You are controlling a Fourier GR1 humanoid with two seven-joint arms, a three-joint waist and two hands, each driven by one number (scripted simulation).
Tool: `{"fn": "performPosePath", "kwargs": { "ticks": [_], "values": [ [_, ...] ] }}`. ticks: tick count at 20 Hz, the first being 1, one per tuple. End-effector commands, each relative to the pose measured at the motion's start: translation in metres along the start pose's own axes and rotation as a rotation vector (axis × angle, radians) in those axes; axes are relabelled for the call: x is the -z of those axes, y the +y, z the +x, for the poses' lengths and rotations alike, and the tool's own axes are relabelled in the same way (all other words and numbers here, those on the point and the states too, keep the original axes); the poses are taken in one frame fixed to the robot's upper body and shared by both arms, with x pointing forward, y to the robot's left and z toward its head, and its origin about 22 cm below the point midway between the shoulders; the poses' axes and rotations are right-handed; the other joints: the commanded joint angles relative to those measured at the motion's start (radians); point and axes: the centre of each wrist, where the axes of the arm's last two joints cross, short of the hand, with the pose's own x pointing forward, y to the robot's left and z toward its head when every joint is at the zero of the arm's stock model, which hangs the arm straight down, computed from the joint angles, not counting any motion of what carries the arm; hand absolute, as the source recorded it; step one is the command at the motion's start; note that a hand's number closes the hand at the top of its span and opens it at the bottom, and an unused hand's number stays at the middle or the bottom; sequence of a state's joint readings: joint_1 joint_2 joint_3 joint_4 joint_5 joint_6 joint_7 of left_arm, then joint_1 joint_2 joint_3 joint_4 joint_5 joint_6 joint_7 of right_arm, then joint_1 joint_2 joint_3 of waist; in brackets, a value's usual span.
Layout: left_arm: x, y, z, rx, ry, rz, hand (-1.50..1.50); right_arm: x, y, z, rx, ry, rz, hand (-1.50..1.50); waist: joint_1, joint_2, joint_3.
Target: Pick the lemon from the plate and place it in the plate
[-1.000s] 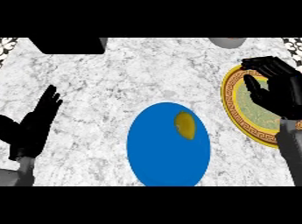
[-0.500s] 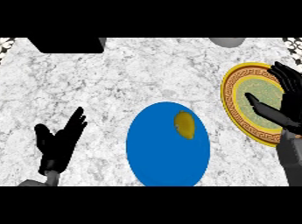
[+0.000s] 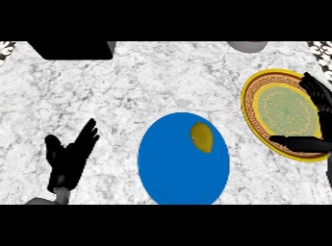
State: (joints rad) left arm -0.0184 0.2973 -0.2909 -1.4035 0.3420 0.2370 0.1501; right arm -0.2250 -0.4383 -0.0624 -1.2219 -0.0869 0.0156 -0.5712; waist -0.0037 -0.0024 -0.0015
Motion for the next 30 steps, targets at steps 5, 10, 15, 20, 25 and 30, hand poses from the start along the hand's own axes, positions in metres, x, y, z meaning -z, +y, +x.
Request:
{"fn": "performPosePath", "kwargs": {
  "ticks": [5,10,15,20,25,30],
  "values": [
    [-0.003,0.017,-0.014,0.003,0.012,0.016,0.00,0.007,0.025,0.053,-0.233,0.097,0.274,-1.50,-0.006,-0.002,-0.001],
    [0.005,-0.005,-0.012,-0.010,-0.008,-0.005,0.00,0.006,0.049,0.083,-0.297,0.158,0.315,-1.50,-0.002,0.000,0.000],
    [-0.007,0.009,0.012,-0.002,-0.006,0.010,0.00,-0.002,0.088,0.090,-0.342,0.204,0.322,-1.50,0.004,0.000,0.001],
    [0.002,0.006,-0.007,0.019,0.004,-0.006,0.00,-0.012,0.104,0.064,-0.370,0.275,0.402,-1.50,0.004,0.002,0.001],
    [-0.002,-0.008,-0.004,-0.001,-0.001,-0.004,0.00,-0.003,0.146,0.075,-0.341,0.282,0.463,-1.50,0.006,0.002,0.001],
    [0.007,-0.006,0.023,-0.001,-0.004,-0.011,0.00,-0.013,0.145,0.074,-0.344,0.278,0.453,-1.50,0.003,0.002,0.001]
  ]
}}
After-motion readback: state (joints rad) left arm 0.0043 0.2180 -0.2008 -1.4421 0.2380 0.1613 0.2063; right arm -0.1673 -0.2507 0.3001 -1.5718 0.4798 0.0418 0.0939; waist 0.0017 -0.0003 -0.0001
